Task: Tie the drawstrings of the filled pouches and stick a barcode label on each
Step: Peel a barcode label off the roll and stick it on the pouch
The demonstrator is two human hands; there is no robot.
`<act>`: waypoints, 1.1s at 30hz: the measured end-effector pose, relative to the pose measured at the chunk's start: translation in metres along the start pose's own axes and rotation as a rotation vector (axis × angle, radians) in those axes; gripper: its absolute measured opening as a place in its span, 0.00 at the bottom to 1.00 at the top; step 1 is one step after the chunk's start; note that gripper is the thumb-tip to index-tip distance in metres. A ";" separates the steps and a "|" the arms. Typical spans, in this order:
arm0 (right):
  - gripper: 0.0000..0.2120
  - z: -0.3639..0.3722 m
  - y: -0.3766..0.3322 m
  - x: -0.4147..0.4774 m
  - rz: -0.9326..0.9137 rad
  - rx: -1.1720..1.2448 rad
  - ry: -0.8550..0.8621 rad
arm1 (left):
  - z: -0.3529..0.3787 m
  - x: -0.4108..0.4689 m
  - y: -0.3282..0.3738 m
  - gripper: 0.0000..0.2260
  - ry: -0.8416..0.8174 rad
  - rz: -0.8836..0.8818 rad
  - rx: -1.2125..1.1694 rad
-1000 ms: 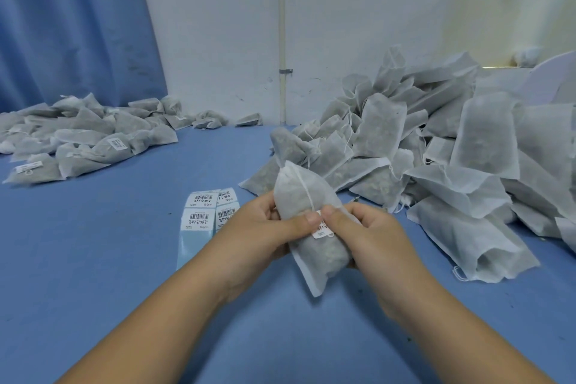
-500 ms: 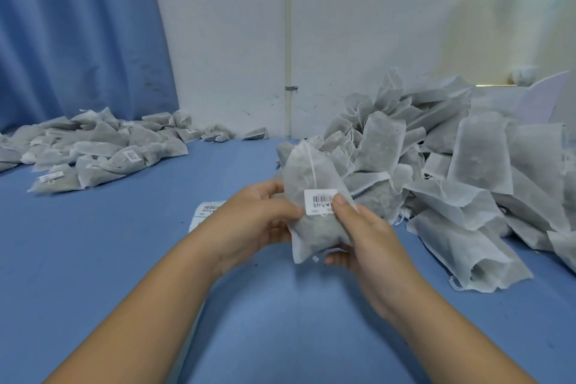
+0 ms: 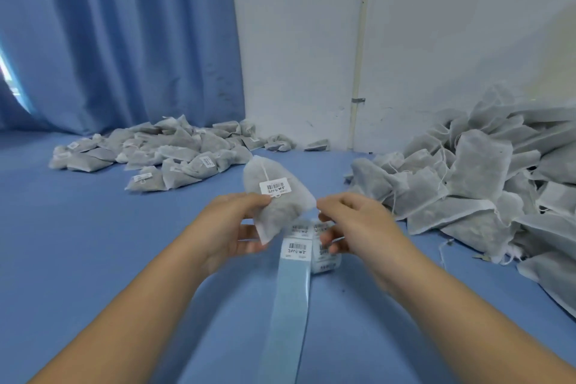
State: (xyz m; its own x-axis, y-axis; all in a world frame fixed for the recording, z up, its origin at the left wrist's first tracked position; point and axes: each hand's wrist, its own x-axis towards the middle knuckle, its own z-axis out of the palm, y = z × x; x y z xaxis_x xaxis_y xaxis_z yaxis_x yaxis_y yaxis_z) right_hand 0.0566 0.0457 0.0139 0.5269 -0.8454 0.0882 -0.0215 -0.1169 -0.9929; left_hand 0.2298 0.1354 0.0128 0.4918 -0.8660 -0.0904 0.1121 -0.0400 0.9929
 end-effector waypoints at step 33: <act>0.06 -0.088 0.027 -0.036 0.003 -0.021 0.205 | 0.135 -0.012 0.015 0.05 -0.046 0.116 -0.140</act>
State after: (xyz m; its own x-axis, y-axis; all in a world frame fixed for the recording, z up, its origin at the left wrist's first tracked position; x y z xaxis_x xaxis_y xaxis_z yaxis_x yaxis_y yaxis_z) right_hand -0.0378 0.0274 -0.0095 0.3424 -0.9340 0.1016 -0.0416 -0.1232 -0.9915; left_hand 0.1091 0.0785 0.0389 0.4683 -0.8830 0.0306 0.1777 0.1281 0.9757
